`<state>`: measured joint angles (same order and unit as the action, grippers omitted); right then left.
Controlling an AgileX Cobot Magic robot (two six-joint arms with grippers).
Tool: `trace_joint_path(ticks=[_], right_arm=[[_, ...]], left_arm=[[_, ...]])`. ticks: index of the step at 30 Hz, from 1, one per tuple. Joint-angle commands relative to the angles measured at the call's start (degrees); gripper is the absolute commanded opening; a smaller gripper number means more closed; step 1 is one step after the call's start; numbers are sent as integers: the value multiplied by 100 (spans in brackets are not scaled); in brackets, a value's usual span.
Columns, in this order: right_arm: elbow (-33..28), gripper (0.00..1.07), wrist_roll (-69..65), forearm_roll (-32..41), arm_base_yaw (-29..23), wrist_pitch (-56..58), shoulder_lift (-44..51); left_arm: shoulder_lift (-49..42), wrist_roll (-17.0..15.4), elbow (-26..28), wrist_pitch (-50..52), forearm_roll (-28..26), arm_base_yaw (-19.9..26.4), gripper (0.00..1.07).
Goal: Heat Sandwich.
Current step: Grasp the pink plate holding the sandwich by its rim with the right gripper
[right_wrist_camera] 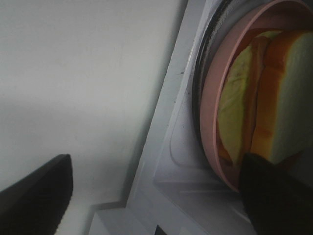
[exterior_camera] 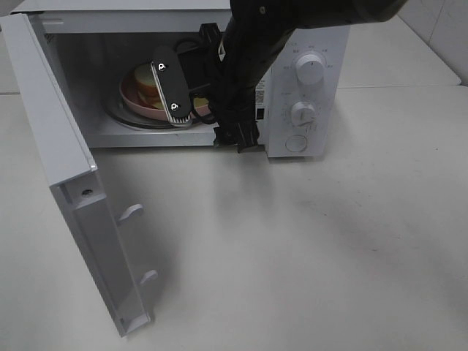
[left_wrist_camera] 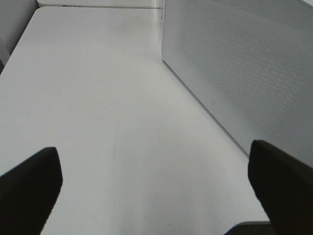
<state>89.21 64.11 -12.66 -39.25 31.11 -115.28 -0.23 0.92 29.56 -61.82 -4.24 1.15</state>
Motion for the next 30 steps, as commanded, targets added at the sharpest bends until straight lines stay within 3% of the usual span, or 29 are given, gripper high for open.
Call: trace_joint_path(ticks=[1,30], right_arm=[[344,87,40,-34,-23,-57,-315],[2911,80,-223,138,-11,441,-2320]], left_arm=[[-115,0,-6,52,-57,11,98],[-115,0,-6,52,-57,11,98]])
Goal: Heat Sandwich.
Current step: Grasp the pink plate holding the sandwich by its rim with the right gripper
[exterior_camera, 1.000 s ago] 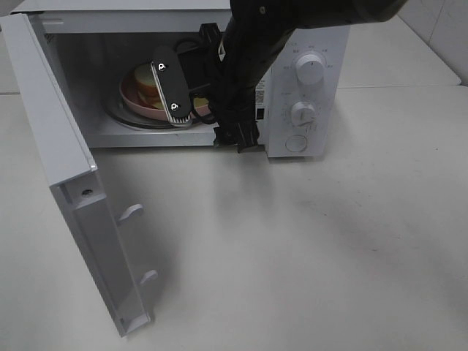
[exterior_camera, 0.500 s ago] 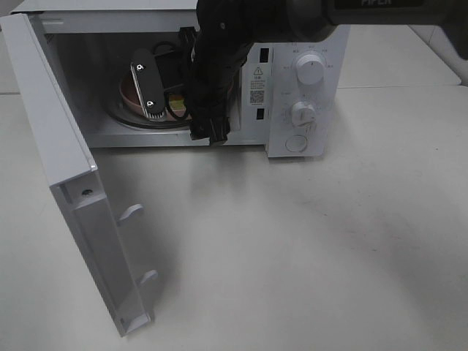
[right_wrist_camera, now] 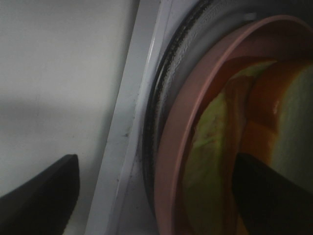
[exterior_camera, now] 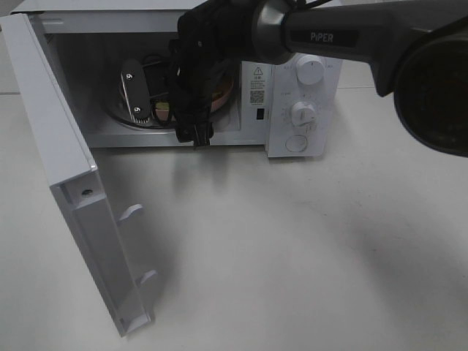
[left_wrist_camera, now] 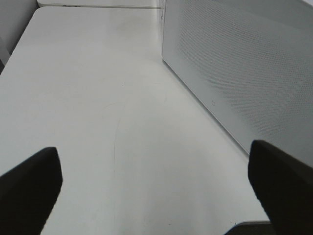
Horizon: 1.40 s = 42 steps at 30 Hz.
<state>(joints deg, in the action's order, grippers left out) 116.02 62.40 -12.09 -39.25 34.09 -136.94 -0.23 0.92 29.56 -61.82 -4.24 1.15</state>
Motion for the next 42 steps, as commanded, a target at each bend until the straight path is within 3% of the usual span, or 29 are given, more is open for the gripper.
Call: trace_joint_path(ticks=[1,8,18,23,25,26,27,28,42], right_arm=[[292,80,-46,97,-6,166,-218],[447,72,6,269,63,178,-458],[447,71,29,470,115,143,-458],[447,52,-46,481,115,183,-458],[447,27,-97,481,132,269,-458],[447,19,-97,481,132,304,-458],[447,19,-97,481,132,304,-458],[447,1,-97,481,132,372,-458],[447,0,-34,510,132,487,-458]], left_arm=[[-115,0,-6,52,-57,11,98],[-115,0,-6,52,-57,11,98],[-115,0,-6,52,-57,11,98],[-115,0,-6,52,-57,11,98],[-115,0,-6,52,-57,11,98],[-115,0,-6,52,-57,11,98],[-115,0,-6,52,-57,11,98],[-115,0,-6,52,-57,11,98],[-115,0,-6,52,-57,11,98]])
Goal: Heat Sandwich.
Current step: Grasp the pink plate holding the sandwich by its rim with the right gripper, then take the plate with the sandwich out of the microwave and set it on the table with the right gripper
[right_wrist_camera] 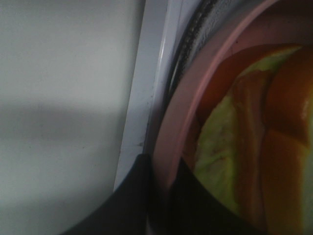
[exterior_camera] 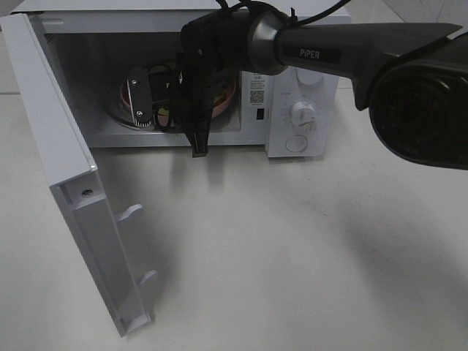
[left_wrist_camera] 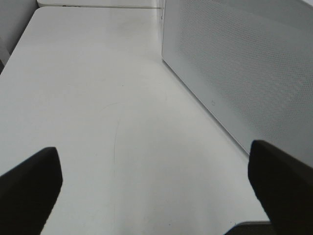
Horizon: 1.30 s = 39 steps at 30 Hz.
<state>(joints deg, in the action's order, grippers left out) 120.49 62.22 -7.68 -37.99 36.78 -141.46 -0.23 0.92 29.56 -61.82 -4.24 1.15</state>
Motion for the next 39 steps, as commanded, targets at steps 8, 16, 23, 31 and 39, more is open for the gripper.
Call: trace_joint_path(ticks=[8,16,23,31,39], right_arm=[[0,0,-17,80,6,218,0],[-372,0,476,92,46,29,235],[-888,0,705,189,138,-556,625],[-1753,0,1203,344,138,-1238,1094],[-2555,0,1650,390,138,-1650,1581]], left_arm=[[-115,0,-6,52,-57,11,98],[-115,0,-6,52,-57,11,98],[-115,0,-6,52,-57,11,98],[-115,0,-6,52,-57,11,98],[-115,0,-6,52,-57,11,98]])
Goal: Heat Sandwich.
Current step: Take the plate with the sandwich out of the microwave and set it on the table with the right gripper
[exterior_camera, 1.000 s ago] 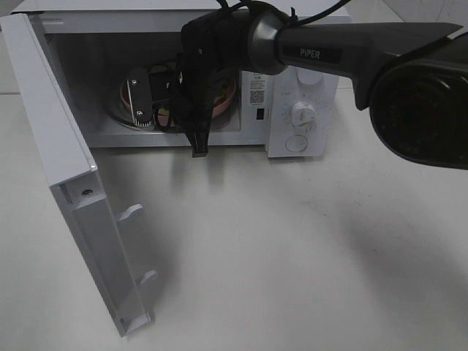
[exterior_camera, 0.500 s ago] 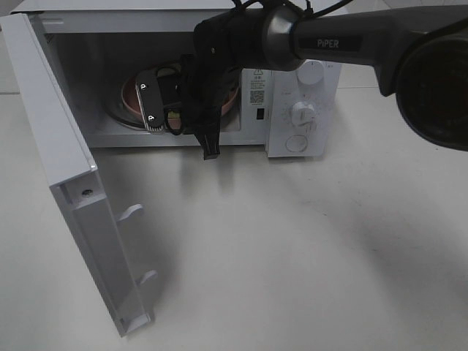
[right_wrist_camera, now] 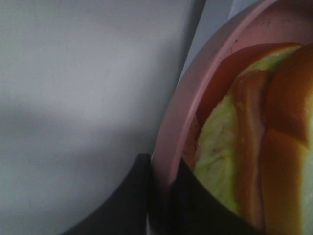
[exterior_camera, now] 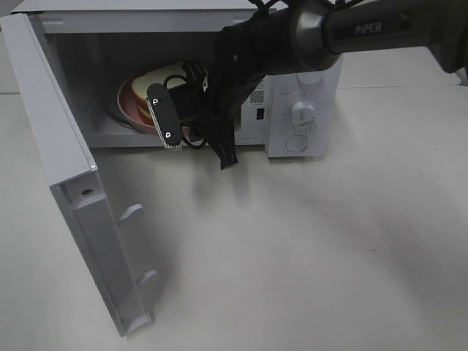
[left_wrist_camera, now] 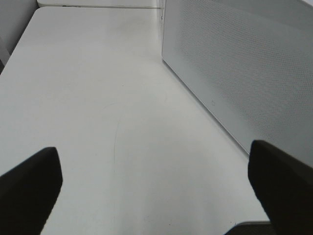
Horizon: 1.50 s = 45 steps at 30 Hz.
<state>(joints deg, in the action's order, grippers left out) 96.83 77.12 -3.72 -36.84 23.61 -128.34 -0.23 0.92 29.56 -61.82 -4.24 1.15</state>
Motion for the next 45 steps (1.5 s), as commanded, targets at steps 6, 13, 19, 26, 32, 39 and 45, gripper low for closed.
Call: trace_joint_path(ticks=[6,13,19,26,32,39,45], right_arm=[[-670,0,378,-6,23,-533,630],[-1220,0,579,29,11,-613,1054],[-1759,0,636,149,6,-785,1427],[-2475,0,762,149,6,-940,1908],[-3014,0,837,195,6,-1054,2349],[-3472,0,859,292,6,-1049,2773],[-4016,0,859,292,6,-1049,3266]], left_arm=[[-115,0,-6,52,-57,11,98],[-115,0,-6,52,-57,11,98],[-115,0,-6,52,-57,11,98],[-115,0,-6,52,-57,11,98],[-115,0,-6,52,-57,11,98],[-115,0,-6,52,-57,11,98],[-115,0,-6,52,-57,11,98]])
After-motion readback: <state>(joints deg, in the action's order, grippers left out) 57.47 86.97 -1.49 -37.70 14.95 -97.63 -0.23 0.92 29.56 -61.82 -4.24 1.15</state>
